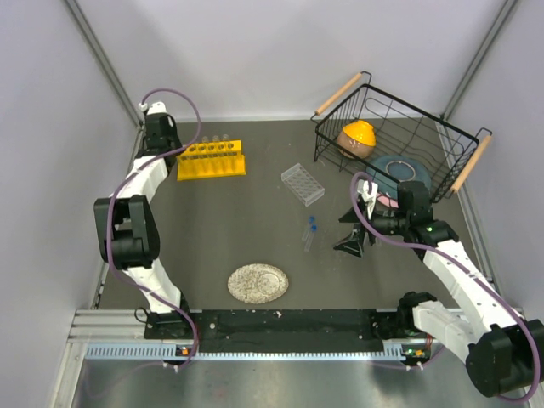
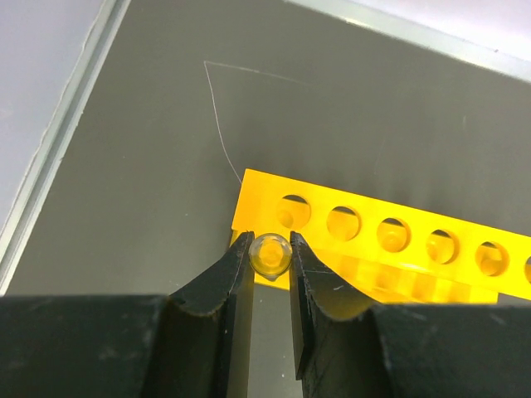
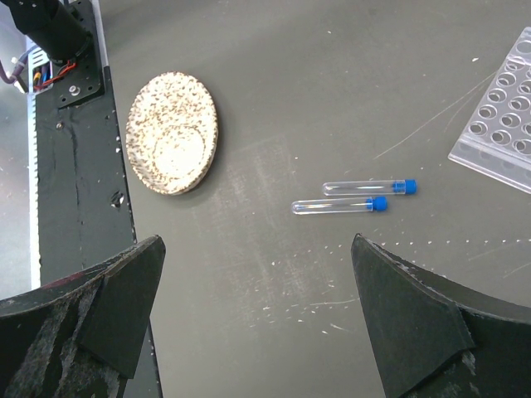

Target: Organize the chemistry lab equipment

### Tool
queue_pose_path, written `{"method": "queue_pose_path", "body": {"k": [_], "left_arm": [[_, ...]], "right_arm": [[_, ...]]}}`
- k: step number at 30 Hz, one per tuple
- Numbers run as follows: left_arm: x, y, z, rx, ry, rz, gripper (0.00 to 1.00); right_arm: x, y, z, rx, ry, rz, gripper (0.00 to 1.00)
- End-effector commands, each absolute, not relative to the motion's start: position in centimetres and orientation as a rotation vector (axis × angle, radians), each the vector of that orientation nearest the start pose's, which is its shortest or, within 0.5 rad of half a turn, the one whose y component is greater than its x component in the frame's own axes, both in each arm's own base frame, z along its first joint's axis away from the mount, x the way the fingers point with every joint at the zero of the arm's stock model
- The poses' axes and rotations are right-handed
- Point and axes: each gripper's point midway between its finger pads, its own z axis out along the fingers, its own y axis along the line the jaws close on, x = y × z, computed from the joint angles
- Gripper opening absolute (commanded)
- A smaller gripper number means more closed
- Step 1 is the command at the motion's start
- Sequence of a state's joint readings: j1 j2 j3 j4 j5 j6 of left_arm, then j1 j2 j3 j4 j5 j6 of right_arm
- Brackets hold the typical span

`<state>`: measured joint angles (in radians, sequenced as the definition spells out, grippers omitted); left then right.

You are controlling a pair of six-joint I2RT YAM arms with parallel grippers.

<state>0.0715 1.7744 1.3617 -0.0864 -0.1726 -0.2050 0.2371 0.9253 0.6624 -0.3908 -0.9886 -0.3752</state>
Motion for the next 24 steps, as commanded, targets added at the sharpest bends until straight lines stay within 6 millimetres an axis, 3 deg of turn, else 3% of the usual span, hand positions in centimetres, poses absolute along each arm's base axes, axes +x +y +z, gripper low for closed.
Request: {"method": "queue_pose_path", "body": {"k": [1,6,10,16,24], "left_arm": [[52.6,5.6,17.0,-0.347,2.032,0.066,0.08],[52.4,5.5,15.9,-0.349,2.055,0.064,0.14],[51.9,5.7,15.8,-0.363,2.058,0.078,0.35],[51.3,5.7,17.6,-0.371,2.028,0.080,0.55],[49.2,7.1,22.1,-0.448,1.944,0.145,0.71]], "right_arm": [[20.5,19.0,19.5,-1.124,1.656,0.958,0.95],[20.5,19.0,19.4,-1.125,1.658,0.957,0.95],[20.6,19.0,19.4,-1.125,1.660,0.955,0.96],[20.7,19.0,19.3,-1.126,1.660,0.947,0.96],[20.7,18.9,19.2,-1.131,1.660,0.936,0.96]]}}
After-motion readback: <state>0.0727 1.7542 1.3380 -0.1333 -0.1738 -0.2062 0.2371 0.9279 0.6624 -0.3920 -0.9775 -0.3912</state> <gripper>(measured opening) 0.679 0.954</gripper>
